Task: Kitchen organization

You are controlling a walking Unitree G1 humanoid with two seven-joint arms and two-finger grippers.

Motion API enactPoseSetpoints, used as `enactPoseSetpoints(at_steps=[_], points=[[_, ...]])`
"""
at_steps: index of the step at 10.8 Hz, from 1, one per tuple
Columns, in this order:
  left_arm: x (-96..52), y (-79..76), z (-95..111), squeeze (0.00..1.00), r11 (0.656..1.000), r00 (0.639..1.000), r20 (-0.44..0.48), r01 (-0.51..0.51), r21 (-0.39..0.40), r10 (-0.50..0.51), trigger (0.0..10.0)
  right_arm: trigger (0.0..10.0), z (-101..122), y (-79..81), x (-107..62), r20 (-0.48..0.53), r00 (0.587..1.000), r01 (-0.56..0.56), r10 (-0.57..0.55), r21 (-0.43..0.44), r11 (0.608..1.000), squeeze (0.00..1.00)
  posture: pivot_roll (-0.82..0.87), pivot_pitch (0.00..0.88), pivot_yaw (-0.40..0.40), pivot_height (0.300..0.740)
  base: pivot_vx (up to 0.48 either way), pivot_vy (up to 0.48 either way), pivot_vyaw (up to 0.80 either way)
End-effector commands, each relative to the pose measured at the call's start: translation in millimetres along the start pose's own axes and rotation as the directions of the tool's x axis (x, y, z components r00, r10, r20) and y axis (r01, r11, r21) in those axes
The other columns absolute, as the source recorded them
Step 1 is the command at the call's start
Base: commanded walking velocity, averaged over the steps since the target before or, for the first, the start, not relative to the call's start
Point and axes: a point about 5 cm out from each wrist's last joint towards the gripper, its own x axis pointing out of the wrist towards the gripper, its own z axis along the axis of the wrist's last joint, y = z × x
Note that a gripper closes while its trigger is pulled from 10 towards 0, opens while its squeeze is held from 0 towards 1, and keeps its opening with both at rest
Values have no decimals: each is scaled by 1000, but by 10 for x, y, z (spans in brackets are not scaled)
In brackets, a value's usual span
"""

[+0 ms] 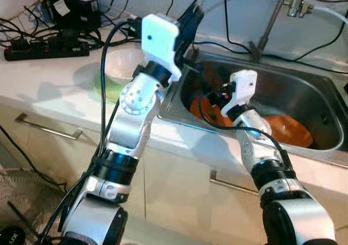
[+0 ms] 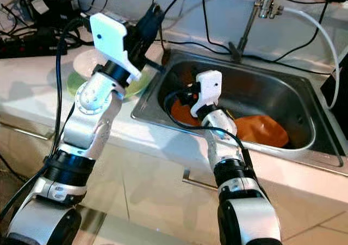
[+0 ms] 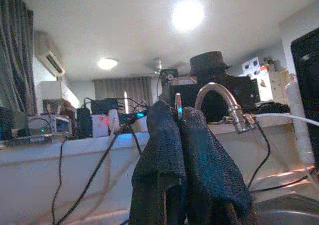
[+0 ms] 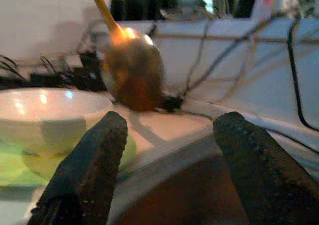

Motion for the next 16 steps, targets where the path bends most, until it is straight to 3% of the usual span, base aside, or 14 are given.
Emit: enactPoseSetpoints(at_steps=[1,6,13,15,16], points=[[0,-12,39,0,1000,1000,11,13,-18,-13,10000,10000,28,-18,-14,14,1000,-5,5,10,1000,0,235,0,-72,740,0,0,0],[-35,-148,-66,0,988,993,-58,100,-120,-107,10000,10000,233,74,73,92,995,-38,36,21,999,0,228,0,-57,740,0,0,0],[-55,-291,-48,0,959,976,-58,194,-208,-210,10000,10000,223,165,89,75,996,-41,38,34,999,0,231,9,-52,740,0,0,0],[-71,-294,-51,0,957,974,-65,200,-209,-217,10000,0,166,128,71,47,999,-14,12,33,999,0,233,13,-53,740,0,0,0],[-75,-293,-51,0,957,974,-66,200,-211,-218,10000,0,146,127,61,40,999,-11,10,35,999,0,233,13,-53,740,0,0,0]])
